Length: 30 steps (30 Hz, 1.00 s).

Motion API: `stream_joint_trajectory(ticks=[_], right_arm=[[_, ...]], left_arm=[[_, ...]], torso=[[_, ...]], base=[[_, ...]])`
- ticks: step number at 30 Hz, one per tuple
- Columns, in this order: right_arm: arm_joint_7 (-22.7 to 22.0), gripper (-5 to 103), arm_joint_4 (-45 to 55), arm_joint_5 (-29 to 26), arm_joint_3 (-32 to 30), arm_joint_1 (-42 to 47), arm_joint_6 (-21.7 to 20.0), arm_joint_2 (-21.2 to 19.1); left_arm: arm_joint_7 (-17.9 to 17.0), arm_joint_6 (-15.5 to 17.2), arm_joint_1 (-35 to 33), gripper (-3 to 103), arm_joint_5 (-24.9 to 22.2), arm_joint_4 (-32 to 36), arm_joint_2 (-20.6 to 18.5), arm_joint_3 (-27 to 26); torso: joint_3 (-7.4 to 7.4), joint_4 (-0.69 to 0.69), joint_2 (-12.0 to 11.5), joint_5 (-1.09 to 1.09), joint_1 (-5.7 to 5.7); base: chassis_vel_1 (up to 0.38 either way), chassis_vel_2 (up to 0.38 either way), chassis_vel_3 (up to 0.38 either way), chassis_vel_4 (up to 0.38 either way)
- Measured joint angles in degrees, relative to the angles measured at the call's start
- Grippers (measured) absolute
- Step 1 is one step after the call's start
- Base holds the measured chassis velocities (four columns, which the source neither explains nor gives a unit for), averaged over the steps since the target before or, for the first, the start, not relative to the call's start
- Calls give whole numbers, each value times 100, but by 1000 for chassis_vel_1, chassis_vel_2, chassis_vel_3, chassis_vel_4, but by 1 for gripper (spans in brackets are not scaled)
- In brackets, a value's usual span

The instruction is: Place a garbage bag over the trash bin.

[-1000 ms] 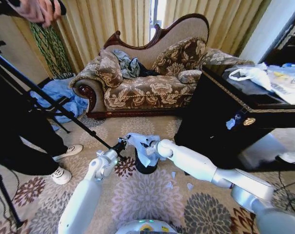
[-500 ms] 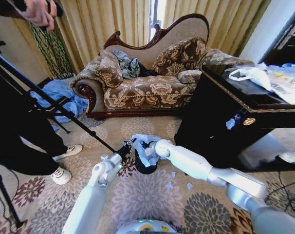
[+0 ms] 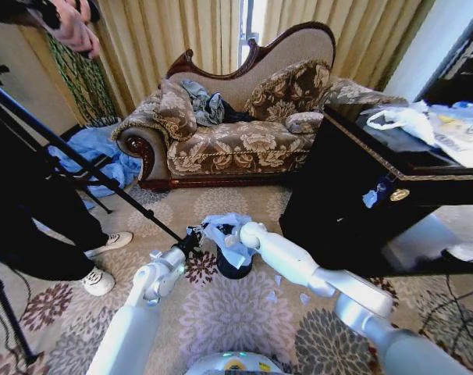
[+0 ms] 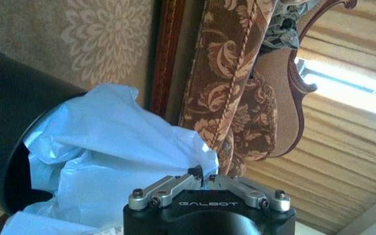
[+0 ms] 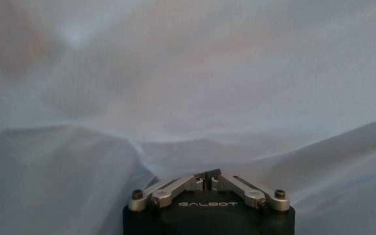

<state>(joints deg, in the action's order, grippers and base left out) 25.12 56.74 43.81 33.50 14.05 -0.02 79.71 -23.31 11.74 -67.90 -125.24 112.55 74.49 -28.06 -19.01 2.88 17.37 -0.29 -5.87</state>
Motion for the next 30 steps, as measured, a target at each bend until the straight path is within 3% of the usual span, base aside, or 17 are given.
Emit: stream_joint_trajectory(ticks=[6,21,30], right_arm=[[96,0,28,107,16,-78,11,-111],[357,0,798,-187,256,-32,-198,-939],[389,0,817,-176,417,165,-164,-1010]], left_arm=[[-17,-2,11,0,-28,67,-38,1],[-129,-78,29,0,-101,349,-70,162],[-122,-69,-39,0,-73,282,-23,214]], torso=[[0,1,0,1,0],[0,1,0,2,0],[0,1,0,1,0]], base=[[0,0,0,0],[0,0,0,0],[0,0,0,0]])
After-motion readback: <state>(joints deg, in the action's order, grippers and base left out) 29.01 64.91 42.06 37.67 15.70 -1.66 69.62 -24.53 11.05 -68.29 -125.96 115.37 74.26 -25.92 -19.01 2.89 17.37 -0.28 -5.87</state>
